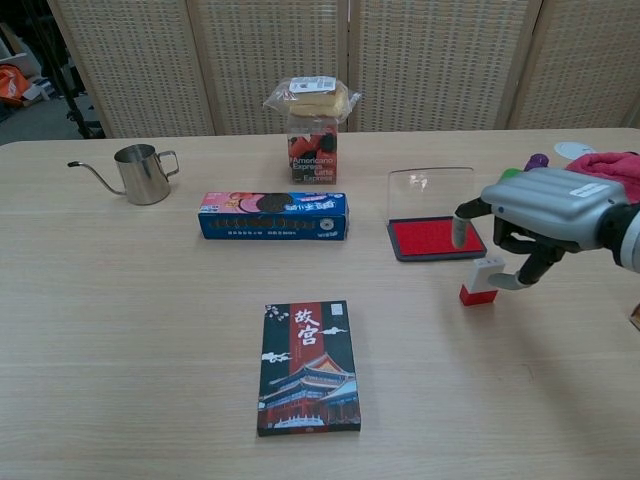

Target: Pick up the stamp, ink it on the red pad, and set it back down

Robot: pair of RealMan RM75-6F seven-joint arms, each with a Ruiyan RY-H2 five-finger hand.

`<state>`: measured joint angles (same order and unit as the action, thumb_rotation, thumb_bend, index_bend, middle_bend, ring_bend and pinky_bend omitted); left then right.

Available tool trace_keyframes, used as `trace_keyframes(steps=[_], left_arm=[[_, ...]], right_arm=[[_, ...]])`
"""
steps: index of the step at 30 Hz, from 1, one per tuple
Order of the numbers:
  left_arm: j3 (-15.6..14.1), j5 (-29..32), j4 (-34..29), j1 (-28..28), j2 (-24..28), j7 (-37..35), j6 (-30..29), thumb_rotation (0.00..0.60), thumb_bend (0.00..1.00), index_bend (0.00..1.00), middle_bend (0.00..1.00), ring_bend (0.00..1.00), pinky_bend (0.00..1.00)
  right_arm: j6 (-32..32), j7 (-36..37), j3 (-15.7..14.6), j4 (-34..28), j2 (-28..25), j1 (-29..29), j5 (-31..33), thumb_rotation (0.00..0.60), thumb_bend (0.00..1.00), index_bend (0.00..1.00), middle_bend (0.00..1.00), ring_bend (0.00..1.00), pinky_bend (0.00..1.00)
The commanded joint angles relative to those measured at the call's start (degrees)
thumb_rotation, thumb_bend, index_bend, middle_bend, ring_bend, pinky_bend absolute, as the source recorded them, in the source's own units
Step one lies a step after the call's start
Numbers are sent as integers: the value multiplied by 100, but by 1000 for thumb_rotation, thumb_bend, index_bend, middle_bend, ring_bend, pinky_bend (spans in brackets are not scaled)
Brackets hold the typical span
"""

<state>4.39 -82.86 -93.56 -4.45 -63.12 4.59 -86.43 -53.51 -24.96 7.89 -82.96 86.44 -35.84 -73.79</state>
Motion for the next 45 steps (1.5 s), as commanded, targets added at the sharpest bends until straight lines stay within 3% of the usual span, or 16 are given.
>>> trace_keyframes(steps=[1,30,38,45], left_arm=[[3,9,0,-6,-2,10,11,600,0,0,0,0,0],[9,78,20,-43,-32,50,84,600,0,0,0,0,0],[7,71,13,-41,-30,42,75,600,0,0,0,0,0],[16,86,16,-37,-19,14,68,600,0,0,0,0,0]], right_arm=[[34,-31,-19,107,61,-49,63,600,337,364,921,1000,1000],[271,75,-133,252,-48,-213,503,600,363,440,923,1000,1000],[288,176,-148,294,-35,-237,549,600,409,501,924,1000,1000],[237,253,-110,277,-99,-265,525,600,517,532,929,1000,1000]])
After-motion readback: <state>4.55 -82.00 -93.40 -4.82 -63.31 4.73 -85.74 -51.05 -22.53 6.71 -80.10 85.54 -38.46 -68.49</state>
